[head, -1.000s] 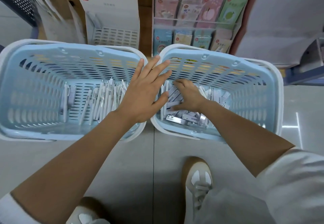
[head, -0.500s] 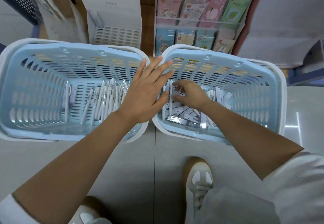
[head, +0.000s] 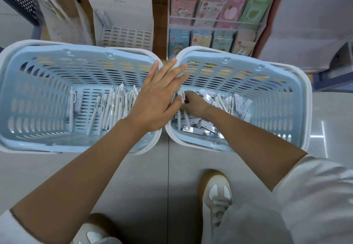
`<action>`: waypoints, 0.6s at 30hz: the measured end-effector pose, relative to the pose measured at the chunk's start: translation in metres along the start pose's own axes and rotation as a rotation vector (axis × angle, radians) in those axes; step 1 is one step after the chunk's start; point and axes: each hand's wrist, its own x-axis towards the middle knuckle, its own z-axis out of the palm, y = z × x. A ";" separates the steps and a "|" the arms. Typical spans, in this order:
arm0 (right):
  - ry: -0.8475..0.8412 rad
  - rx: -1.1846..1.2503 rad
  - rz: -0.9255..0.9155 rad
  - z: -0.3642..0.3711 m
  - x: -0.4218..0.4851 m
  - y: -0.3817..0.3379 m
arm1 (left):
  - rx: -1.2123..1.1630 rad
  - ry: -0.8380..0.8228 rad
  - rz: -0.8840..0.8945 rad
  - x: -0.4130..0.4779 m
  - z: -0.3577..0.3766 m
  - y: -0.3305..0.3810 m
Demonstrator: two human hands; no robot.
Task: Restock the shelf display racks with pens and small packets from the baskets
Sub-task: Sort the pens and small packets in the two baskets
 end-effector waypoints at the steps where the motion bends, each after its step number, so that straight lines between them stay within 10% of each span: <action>1: 0.019 0.072 -0.010 -0.005 -0.005 0.000 | 0.048 0.003 -0.001 0.003 -0.001 0.001; 7: 0.345 0.180 0.195 -0.063 -0.036 0.034 | 0.257 -0.072 -0.009 0.050 0.005 0.015; 18: 0.417 -0.046 0.340 -0.069 -0.029 0.070 | 0.331 -0.110 -0.038 0.057 0.018 0.012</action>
